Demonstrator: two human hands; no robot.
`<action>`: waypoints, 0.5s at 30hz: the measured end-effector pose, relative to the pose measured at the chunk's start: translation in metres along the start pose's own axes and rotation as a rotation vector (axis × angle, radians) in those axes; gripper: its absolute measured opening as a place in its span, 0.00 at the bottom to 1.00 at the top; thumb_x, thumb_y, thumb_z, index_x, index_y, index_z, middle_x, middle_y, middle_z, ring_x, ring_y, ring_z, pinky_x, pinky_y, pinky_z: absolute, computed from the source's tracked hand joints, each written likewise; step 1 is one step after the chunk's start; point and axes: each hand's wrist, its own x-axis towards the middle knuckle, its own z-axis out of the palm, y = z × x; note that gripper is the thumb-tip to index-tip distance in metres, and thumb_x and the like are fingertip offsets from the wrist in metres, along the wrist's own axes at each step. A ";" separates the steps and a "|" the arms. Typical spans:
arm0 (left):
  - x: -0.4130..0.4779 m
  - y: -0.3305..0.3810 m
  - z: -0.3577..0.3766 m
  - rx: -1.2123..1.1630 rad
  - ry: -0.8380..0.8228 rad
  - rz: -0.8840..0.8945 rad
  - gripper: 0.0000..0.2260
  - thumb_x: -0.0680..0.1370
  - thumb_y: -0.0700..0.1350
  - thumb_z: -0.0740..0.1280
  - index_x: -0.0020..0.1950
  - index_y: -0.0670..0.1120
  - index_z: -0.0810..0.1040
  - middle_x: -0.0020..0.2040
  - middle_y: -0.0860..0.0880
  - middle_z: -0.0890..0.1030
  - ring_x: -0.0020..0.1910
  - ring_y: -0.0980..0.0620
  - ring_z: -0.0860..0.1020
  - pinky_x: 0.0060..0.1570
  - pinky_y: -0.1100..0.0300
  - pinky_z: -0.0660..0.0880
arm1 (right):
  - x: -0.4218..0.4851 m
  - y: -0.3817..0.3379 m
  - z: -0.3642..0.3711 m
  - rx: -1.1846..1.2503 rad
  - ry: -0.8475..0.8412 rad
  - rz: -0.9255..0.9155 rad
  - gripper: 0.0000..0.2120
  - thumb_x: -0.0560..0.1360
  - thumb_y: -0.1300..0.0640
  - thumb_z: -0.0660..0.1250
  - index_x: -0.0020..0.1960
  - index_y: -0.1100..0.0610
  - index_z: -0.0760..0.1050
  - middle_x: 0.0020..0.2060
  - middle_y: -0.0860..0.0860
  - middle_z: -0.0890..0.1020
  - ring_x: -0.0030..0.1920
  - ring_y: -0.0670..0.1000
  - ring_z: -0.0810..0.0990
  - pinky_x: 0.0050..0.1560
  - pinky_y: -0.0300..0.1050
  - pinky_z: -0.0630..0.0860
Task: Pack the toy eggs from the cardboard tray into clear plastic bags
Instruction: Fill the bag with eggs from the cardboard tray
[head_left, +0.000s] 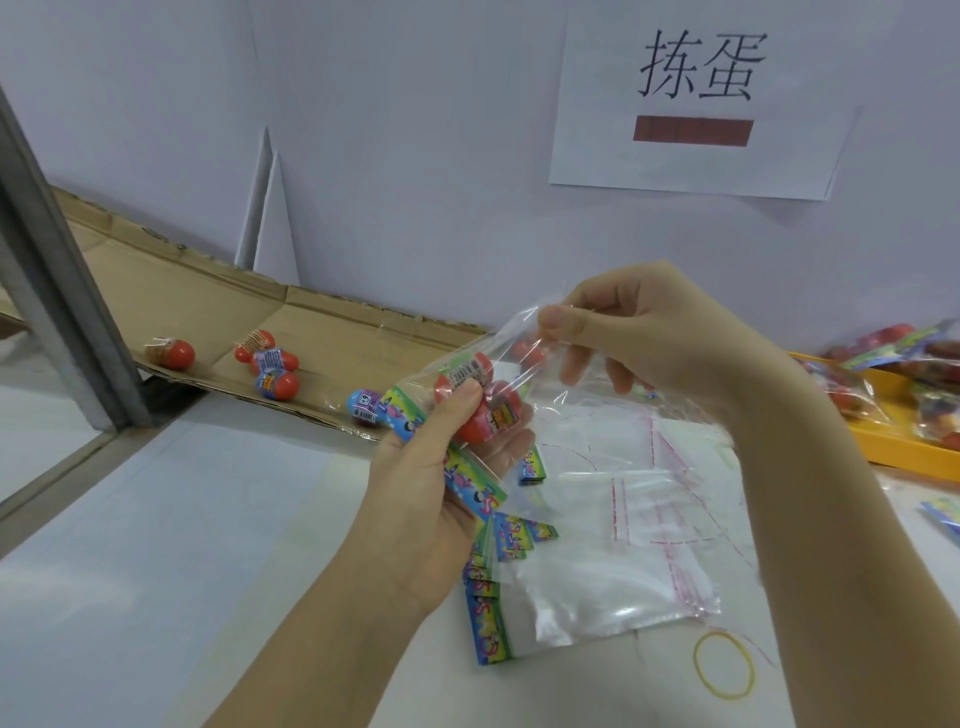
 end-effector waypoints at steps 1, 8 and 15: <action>0.000 0.000 0.000 0.003 0.007 -0.009 0.22 0.66 0.42 0.71 0.60 0.41 0.80 0.49 0.40 0.85 0.41 0.44 0.85 0.33 0.57 0.81 | 0.000 0.001 0.001 -0.021 0.003 -0.003 0.11 0.76 0.50 0.68 0.38 0.54 0.82 0.29 0.50 0.83 0.20 0.43 0.68 0.22 0.31 0.65; 0.005 0.002 -0.007 0.003 -0.009 0.026 0.20 0.64 0.43 0.73 0.55 0.43 0.82 0.45 0.43 0.85 0.40 0.47 0.85 0.34 0.59 0.81 | 0.010 0.004 0.026 -0.041 0.191 -0.187 0.08 0.77 0.50 0.67 0.56 0.46 0.74 0.31 0.43 0.81 0.22 0.40 0.72 0.24 0.29 0.65; 0.014 0.030 -0.017 -0.075 0.042 0.239 0.14 0.65 0.42 0.73 0.50 0.47 0.84 0.46 0.47 0.86 0.43 0.50 0.85 0.35 0.60 0.80 | 0.037 0.024 0.075 0.140 0.495 -0.031 0.23 0.79 0.58 0.62 0.71 0.48 0.62 0.53 0.48 0.73 0.42 0.52 0.77 0.47 0.54 0.78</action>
